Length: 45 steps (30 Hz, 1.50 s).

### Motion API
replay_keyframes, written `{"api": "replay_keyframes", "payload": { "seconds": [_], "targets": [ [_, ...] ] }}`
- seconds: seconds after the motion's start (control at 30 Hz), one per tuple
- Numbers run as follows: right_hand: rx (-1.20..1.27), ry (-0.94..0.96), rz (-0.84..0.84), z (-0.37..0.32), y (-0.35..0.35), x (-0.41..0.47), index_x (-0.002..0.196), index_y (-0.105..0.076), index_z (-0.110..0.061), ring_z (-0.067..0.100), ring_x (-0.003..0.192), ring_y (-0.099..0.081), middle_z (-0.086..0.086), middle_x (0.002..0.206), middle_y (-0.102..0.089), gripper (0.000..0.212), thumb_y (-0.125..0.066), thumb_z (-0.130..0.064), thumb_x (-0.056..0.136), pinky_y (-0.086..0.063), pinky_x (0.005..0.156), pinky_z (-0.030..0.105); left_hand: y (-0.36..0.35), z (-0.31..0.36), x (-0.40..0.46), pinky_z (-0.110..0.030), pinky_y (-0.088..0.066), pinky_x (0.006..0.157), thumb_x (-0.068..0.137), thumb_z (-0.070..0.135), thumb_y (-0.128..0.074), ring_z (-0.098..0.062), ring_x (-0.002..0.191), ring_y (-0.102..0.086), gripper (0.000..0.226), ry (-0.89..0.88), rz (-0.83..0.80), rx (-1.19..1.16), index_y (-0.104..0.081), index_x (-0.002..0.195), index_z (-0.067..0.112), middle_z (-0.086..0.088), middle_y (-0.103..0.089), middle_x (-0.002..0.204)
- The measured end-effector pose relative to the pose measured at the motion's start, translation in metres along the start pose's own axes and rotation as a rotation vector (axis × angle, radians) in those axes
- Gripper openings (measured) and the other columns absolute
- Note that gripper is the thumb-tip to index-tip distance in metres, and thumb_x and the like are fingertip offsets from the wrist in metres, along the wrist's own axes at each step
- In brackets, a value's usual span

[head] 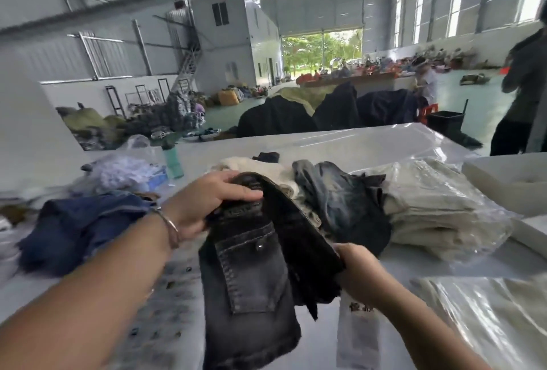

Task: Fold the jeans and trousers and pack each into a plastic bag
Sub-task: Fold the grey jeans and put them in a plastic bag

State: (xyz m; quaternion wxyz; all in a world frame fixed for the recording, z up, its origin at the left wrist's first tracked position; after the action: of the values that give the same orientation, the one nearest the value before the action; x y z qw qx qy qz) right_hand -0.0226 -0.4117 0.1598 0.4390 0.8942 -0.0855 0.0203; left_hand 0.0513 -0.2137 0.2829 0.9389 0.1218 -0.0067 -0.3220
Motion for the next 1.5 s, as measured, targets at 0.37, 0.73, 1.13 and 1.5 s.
{"api": "replay_keyframes", "payload": {
  "seconds": [0.37, 0.73, 1.13, 1.5],
  "targets": [
    [-0.143, 0.052, 0.816, -0.029, 0.114, -0.016, 0.096, -0.074, -0.016, 0.032, 0.076, -0.063, 0.009, 0.085, -0.073, 0.031, -0.067, 0.001, 0.071, -0.047, 0.08, 0.04, 0.082, 0.012, -0.032, -0.041, -0.049, 0.075, 0.08, 0.004, -0.063, -0.029, 0.086, -0.059, 0.023, -0.416, 0.523, 1.074, -0.072, 0.093, 0.021, -0.003, -0.064, 0.087],
    [-0.362, -0.047, 0.344, -0.043, 0.122, 0.033, 0.079, -0.067, -0.019, 0.016, 0.062, -0.055, -0.002, 0.071, -0.061, 0.006, -0.071, -0.016, 0.081, -0.037, 0.052, 0.024, 0.101, -0.023, 0.008, -0.027, -0.034, 0.057, 0.087, 0.045, -0.06, -0.018, 0.072, -0.056, 0.023, -0.166, 0.169, 1.148, -0.07, 0.091, 0.025, 0.005, -0.06, 0.07],
    [-0.608, 0.221, 1.011, -0.004, 0.054, -0.038, 0.097, -0.076, -0.023, 0.035, 0.093, -0.058, 0.007, 0.105, -0.07, 0.019, -0.064, -0.017, 0.083, -0.036, 0.079, 0.04, 0.076, -0.099, -0.031, -0.04, -0.05, 0.066, 0.07, -0.005, -0.065, -0.033, 0.087, -0.054, 0.051, -0.704, 0.513, 1.276, -0.069, 0.115, 0.018, -0.009, -0.061, 0.091],
    [-0.199, -0.502, 0.318, 0.136, -0.144, -0.108, 0.116, -0.064, -0.016, 0.026, 0.109, -0.053, 0.008, 0.127, -0.054, 0.034, -0.067, -0.022, 0.083, -0.045, 0.086, 0.033, 0.023, -0.355, -0.057, -0.03, -0.041, 0.099, 0.094, 0.039, -0.051, -0.016, 0.123, -0.039, 0.034, 0.203, 0.121, 1.081, -0.058, 0.124, 0.025, 0.005, -0.047, 0.13]
  ]
}}
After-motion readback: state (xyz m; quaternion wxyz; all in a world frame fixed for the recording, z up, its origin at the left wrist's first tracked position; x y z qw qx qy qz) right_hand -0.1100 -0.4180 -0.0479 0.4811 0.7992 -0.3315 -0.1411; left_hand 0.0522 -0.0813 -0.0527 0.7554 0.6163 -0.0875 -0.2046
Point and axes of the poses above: each hand's wrist, its own x-axis towards the middle knuckle, its own y-axis out of the back of the hand, z = x × y, the point moved 7 cm from there along x, towards the middle knuckle
